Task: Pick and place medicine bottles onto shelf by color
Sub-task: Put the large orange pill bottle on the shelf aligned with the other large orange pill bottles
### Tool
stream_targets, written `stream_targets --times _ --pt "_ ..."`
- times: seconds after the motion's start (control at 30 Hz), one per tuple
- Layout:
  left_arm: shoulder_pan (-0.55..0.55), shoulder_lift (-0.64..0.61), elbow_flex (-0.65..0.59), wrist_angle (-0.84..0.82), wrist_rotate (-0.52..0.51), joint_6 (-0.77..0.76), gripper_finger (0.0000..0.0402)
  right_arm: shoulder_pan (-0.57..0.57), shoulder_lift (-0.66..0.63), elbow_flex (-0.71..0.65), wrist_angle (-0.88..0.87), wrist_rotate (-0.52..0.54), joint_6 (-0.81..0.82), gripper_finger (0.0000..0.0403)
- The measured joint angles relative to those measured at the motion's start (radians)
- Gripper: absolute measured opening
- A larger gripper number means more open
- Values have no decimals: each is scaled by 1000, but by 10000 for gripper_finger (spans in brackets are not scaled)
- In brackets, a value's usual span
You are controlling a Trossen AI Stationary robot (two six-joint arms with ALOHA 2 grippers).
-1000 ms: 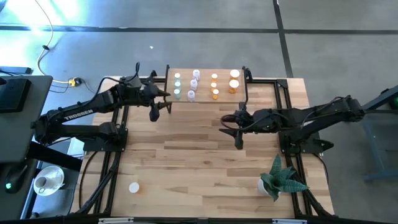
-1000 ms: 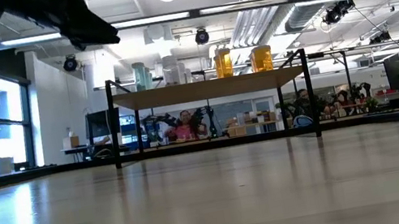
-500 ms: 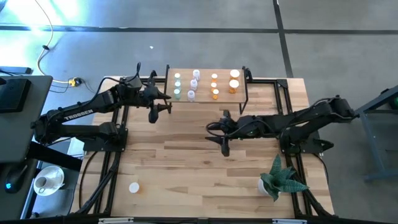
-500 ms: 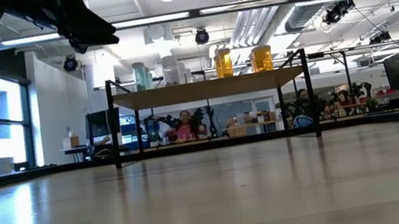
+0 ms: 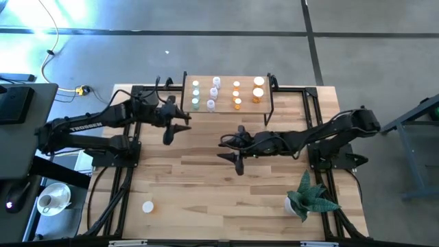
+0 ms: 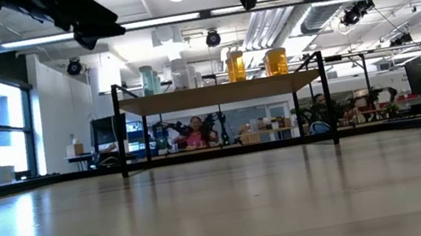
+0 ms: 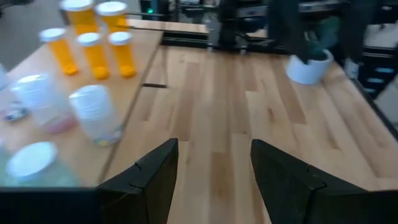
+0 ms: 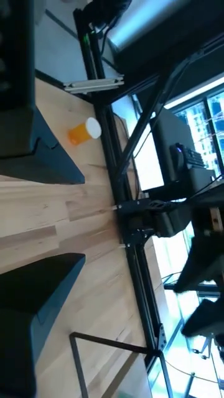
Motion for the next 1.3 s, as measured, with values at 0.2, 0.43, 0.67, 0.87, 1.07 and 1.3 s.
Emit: stream_targets --times 0.2,0.43,0.67,0.87,1.07,1.3 --pt "-71 5 0 2 0 10 193 10 5 0 -5 2 -34 209" --pt "-128 19 0 6 -29 -8 201 39 5 0 -12 1 -51 233" --pt "-176 20 0 28 -240 2 241 76 5 0 -41 1 -32 234" --pt "-201 20 100 -38 -282 -45 262 108 5 0 -43 1 28 234" --pt "-228 20 247 -196 -279 -82 262 130 5 0 -42 1 16 234" --pt "-302 19 456 -438 -279 -175 260 137 5 0 -43 1 19 234"
